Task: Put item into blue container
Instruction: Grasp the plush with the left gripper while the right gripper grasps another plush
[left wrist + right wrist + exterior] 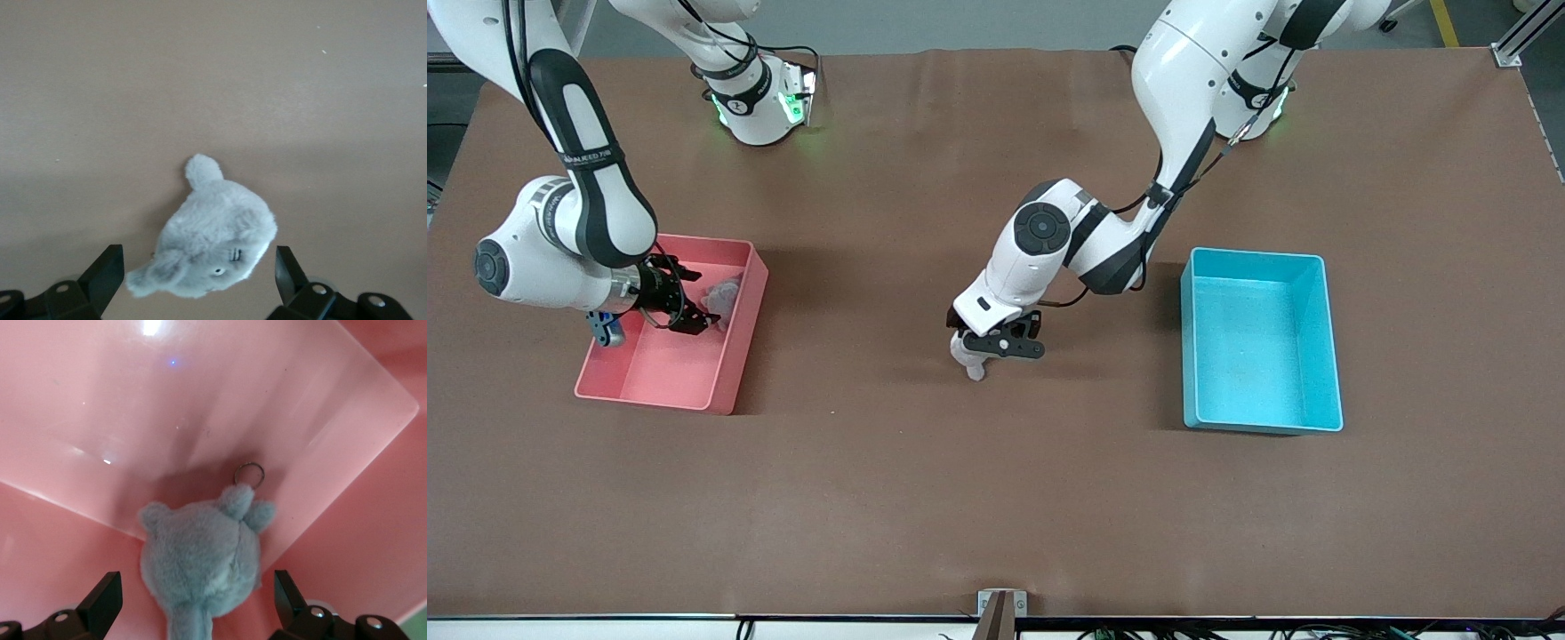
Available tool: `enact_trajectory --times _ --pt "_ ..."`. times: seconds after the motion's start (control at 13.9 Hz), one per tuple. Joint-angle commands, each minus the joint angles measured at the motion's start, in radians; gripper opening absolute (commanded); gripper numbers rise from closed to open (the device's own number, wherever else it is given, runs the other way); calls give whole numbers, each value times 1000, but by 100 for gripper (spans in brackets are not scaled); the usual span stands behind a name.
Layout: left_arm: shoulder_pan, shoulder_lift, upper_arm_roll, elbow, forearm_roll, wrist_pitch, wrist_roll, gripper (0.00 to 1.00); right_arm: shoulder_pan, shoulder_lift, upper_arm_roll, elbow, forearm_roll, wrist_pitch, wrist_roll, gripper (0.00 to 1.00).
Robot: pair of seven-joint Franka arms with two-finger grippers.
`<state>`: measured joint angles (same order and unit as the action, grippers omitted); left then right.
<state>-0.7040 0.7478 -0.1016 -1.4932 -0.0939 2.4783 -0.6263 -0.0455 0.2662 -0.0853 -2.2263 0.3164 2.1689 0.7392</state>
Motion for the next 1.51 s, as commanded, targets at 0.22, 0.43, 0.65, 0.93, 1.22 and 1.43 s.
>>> enact_trajectory --times 0.22,0.43,0.65,0.93,1.22,1.43 --pt "-25 60 8 18 23 99 -26 100 -31 37 19 -15 82 20 -17 100" --pt "-32 82 10 16 26 132 -21 100 -31 50 19 -18 82 26 -30 100" --pt "-32 96 11 16 28 134 -16 99 -31 64 21 -24 82 26 -30 100" --pt "-38 113 11 16 34 134 -16 81 -24 87 24 -26 82 23 -30 100" --pt "-43 110 13 16 54 134 -18 39 -21 102 24 -24 82 19 -32 100" --pt "-35 91 14 16 56 133 -16 19 1 110 22 -23 82 -4 -64 95"
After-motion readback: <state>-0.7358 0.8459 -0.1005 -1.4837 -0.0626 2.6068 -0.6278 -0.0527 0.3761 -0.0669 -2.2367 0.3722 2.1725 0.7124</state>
